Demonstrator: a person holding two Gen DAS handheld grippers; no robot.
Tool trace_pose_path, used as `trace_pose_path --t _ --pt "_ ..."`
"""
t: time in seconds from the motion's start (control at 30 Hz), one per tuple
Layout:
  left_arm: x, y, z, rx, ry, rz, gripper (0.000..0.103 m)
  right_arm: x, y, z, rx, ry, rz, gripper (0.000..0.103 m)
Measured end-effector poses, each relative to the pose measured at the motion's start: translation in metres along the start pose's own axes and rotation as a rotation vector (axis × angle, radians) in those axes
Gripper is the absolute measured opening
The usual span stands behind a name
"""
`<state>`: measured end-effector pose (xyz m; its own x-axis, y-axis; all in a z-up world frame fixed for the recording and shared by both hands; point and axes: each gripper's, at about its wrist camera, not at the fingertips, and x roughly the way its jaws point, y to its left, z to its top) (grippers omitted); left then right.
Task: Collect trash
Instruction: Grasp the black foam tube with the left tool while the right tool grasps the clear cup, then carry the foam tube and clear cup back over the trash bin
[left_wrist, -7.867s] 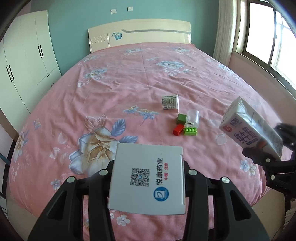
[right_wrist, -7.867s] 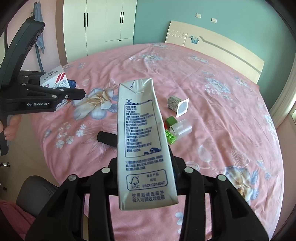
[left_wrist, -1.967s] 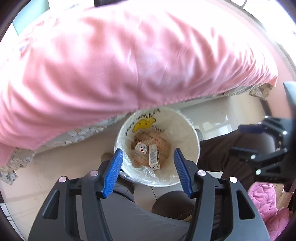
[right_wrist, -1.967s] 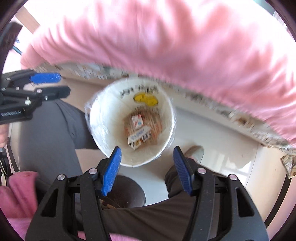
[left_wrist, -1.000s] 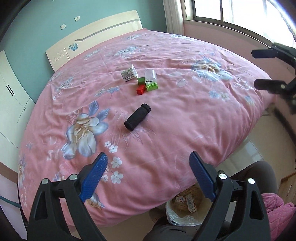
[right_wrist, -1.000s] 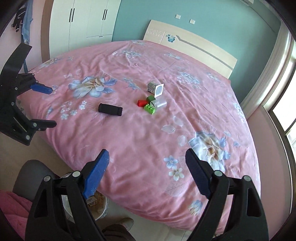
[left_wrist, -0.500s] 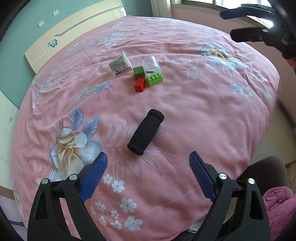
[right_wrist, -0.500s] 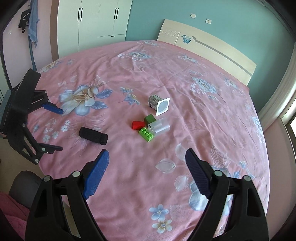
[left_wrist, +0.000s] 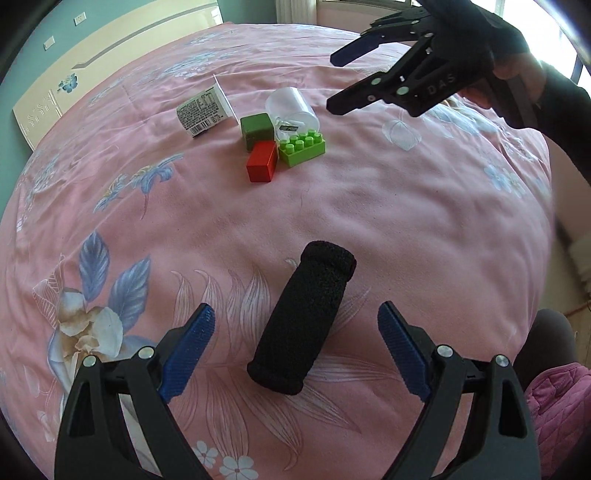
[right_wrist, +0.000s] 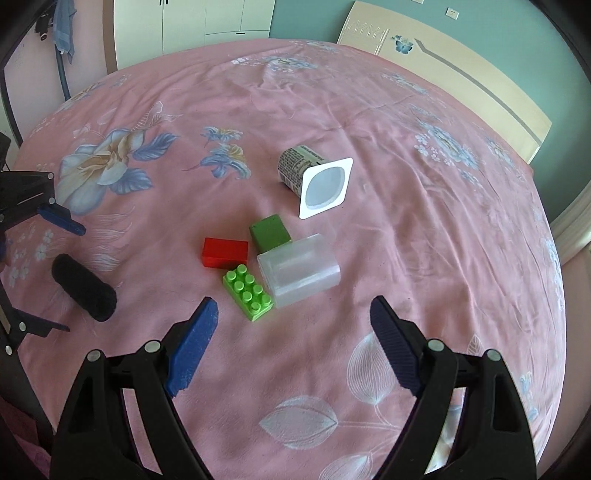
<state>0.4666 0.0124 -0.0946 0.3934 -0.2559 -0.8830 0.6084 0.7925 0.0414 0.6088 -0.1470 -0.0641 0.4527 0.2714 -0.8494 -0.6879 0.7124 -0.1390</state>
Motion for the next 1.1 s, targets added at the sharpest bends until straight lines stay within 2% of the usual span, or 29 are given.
trace_pose_path --t 0.2,0.27,0.43,0.47,0.5,0.57,0.63,0.9,1.1 --pt "0.017 0.005 0.006 -0.007 -0.012 -0.046 0.091 0.04 -0.013 0.011 -0.03 0.022 0.028 0.083" --pt "0.023 0.007 0.007 -0.022 0.001 -0.078 0.08 0.052 -0.014 0.013 -0.055 0.03 0.013 0.083" --pt "0.03 0.014 0.01 -0.097 -0.004 -0.125 0.066 0.075 -0.028 0.019 0.007 0.036 0.066 0.082" --pt "0.031 0.015 0.011 -0.111 -0.002 -0.13 0.06 0.081 -0.028 0.019 0.011 0.051 0.065 0.079" --pt "0.032 0.014 0.011 -0.119 -0.002 -0.13 0.058 0.088 -0.027 0.018 0.008 0.068 0.061 0.072" --pt "0.032 0.01 0.012 -0.116 0.003 -0.128 0.049 0.09 -0.027 0.016 0.026 0.05 0.066 0.068" --pt "0.032 0.005 0.012 -0.099 0.003 -0.1 0.048 0.087 -0.029 0.016 0.057 0.03 0.08 0.055" --pt "0.026 0.005 0.009 -0.167 0.017 -0.072 0.044 0.074 -0.026 0.004 0.144 0.032 0.026 0.055" --pt "0.006 0.008 0.004 -0.199 0.018 -0.025 0.043 0.04 -0.028 -0.011 0.191 0.026 -0.031 0.055"
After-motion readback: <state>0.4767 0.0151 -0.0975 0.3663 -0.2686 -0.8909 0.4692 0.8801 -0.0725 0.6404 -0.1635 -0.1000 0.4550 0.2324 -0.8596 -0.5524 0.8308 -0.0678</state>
